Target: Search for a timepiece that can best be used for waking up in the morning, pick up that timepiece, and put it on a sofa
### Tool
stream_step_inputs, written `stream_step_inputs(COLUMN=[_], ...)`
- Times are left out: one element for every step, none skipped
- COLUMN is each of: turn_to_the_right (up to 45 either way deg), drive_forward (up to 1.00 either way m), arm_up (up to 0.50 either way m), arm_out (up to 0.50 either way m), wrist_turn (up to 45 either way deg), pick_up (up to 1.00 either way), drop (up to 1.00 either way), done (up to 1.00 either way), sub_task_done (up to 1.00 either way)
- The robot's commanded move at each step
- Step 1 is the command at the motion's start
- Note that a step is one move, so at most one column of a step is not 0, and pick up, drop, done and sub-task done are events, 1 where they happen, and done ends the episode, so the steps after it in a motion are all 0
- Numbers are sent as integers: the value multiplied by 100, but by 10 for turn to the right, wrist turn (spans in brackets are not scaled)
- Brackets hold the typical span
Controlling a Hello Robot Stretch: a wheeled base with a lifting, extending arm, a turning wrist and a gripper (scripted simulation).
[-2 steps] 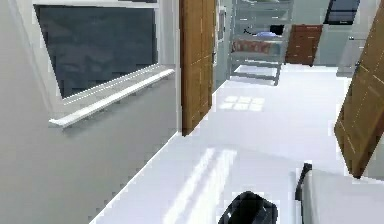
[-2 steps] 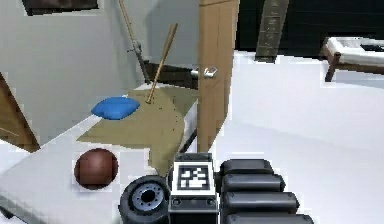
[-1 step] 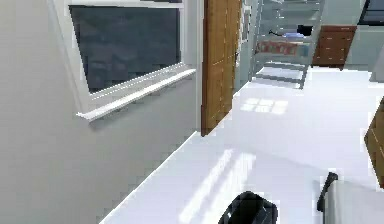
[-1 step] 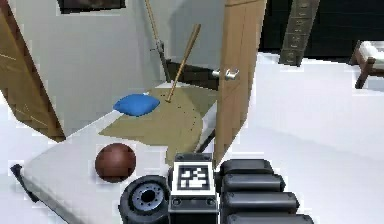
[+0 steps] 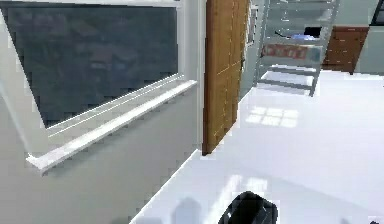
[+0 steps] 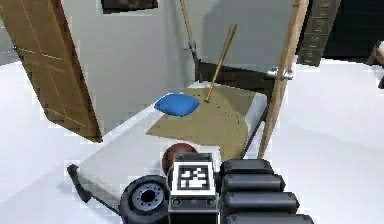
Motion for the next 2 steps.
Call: stream_step_inputs(turn_to_the_right=[270,0], drive_forward=[0,100], arm_up=[0,0], arm_out=[0,0], wrist_turn=[0,0], pick_up=[0,0], drop=[0,0], done=[0,0], sub_task_done=[0,0])
